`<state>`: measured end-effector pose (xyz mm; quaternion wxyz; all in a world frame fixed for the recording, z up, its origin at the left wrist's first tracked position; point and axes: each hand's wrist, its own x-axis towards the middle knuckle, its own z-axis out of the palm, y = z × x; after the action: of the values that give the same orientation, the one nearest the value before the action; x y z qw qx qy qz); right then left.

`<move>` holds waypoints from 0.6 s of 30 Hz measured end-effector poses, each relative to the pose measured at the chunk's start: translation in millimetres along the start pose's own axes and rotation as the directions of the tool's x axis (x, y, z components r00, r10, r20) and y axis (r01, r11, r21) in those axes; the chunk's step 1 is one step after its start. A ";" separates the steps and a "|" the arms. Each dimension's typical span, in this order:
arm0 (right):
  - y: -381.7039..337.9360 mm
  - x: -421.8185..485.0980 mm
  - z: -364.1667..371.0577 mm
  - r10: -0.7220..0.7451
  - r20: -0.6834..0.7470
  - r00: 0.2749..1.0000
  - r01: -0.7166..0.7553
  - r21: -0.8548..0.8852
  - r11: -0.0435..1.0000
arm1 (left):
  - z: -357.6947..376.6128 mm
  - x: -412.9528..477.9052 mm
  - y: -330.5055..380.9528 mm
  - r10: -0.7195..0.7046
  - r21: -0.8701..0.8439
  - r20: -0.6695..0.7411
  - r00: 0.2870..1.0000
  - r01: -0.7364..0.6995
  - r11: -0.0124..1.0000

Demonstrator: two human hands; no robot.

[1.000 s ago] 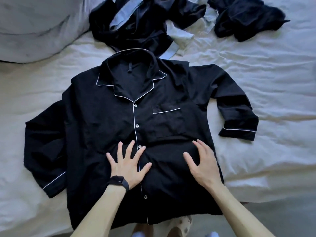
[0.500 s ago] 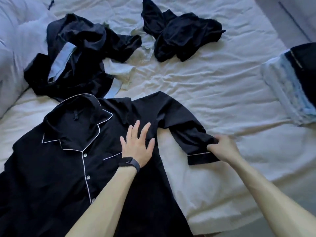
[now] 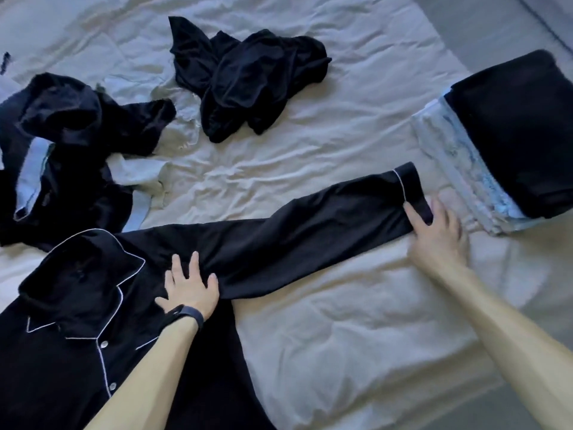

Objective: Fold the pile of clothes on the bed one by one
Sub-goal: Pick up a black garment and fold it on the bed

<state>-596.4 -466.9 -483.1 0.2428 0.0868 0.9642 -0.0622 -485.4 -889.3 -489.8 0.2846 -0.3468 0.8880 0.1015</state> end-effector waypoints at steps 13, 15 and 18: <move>-31.0 19.4 -3.7 0.429 0.240 0.871 -0.367 0.898 0.242 | -42.9 53.3 167.8 0.627 0.323 0.095 0.773 -0.620 0.715; -32.3 23.0 -11.7 0.440 0.067 0.896 -0.227 0.919 0.322 | -51.9 61.1 165.6 0.547 0.102 -0.004 0.837 -0.544 0.833; -32.8 28.6 -10.7 0.407 0.100 0.908 -0.220 0.940 0.260 | -58.5 64.5 173.1 0.421 -0.004 0.077 0.904 -0.422 0.907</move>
<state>-632.6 -493.2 -484.9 0.0755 0.4047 0.7279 -0.5483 -666.0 -819.5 -482.1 0.2918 -0.1409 0.9310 0.1683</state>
